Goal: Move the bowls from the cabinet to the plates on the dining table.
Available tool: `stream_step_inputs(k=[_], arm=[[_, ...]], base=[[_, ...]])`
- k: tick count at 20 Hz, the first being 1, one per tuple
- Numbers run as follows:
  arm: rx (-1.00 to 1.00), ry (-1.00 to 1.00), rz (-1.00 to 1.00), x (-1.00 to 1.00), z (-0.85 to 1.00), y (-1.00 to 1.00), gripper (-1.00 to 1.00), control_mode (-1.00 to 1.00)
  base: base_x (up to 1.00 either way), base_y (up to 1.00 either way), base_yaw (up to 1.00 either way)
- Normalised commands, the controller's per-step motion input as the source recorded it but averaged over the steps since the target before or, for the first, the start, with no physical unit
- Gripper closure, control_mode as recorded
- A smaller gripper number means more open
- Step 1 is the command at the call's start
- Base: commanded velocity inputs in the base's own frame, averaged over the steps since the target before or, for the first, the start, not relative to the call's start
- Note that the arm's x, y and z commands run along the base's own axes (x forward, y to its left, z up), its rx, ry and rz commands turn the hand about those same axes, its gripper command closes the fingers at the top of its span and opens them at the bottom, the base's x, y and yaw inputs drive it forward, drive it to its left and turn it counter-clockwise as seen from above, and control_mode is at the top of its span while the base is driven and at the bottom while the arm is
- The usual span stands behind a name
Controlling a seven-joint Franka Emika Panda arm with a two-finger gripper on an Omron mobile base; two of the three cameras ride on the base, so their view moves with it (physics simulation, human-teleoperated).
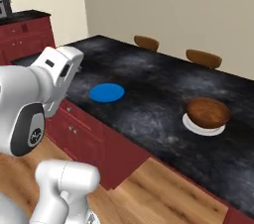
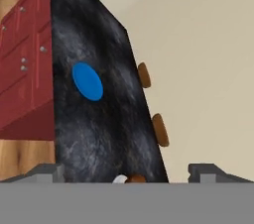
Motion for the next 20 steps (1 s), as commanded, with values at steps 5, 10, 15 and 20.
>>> stream_step_inputs(k=[5, 10, 15, 20], arm=[[0.00, 0.00, 0.00, 0.00, 0.00, 0.00, -1.00, 1.00], [0.00, 0.00, 0.00, 0.00, 0.00, 0.00, -1.00, 1.00], [0.00, 0.00, 0.00, 0.00, 0.00, 0.00, -1.00, 1.00], [0.00, 0.00, 0.00, 0.00, 0.00, 0.00, -1.00, 1.00]], base=[[-0.49, 0.34, 0.43], [-0.23, 0.23, 0.48], [-0.20, 0.14, 0.50], [-0.20, 0.12, 0.50]])
